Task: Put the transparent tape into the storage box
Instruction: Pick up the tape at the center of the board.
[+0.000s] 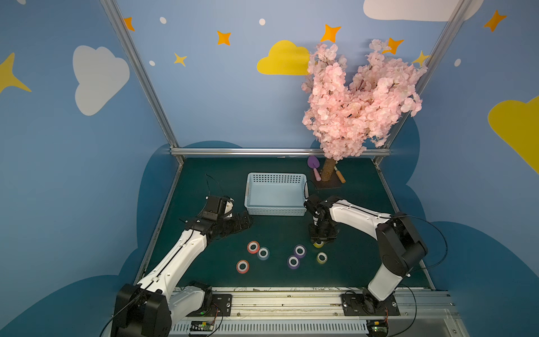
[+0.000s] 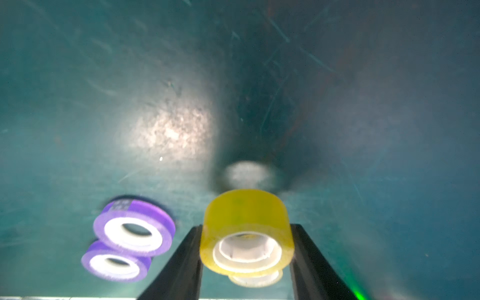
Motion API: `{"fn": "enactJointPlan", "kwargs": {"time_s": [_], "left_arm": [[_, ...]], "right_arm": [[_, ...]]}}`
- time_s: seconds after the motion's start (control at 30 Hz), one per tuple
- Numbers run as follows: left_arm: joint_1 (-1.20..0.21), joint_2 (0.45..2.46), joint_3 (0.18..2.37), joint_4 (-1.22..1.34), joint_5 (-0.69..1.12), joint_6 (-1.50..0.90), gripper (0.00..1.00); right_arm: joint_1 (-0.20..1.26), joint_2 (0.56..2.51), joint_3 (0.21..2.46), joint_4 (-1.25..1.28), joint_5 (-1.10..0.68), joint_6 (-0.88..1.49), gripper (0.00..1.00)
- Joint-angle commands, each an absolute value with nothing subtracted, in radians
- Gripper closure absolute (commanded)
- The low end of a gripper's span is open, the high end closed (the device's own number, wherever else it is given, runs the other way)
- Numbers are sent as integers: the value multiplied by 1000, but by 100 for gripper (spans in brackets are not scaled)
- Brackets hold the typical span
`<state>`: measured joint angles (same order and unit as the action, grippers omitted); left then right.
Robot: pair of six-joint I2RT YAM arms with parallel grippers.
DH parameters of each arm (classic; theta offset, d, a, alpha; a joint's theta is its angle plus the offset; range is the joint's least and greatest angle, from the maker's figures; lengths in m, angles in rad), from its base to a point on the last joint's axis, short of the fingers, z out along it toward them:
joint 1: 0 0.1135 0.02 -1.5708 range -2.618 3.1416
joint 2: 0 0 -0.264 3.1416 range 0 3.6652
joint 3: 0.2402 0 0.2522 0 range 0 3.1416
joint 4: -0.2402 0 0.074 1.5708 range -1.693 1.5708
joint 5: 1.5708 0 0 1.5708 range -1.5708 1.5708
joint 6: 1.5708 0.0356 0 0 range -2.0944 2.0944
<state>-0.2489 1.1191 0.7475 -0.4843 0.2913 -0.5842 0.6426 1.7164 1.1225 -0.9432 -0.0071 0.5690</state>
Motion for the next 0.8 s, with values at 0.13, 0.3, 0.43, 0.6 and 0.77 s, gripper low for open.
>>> {"fn": "enactJointPlan", "kwargs": {"time_s": [0.13,0.3,0.43,0.6,0.77], "left_arm": [[-250,1117,735,-484,285,-580,0],[-249,1114,734,-482,285,-583,0],[-250,1110,733,-483,284,-586,0],[-249,1108,730,-479,281,-590,0],[-250,1108,736,-483,279,-588,0]], "right_arm": [[634,1637,1211,-1074,21,555,52],[630,1629,1294,-1120,34,530,52],[630,1640,1367,-1144,40,510,52],[629,1686,1467,-1163,52,480,52],[629,1762,1584,-1173,54,445,52]]}}
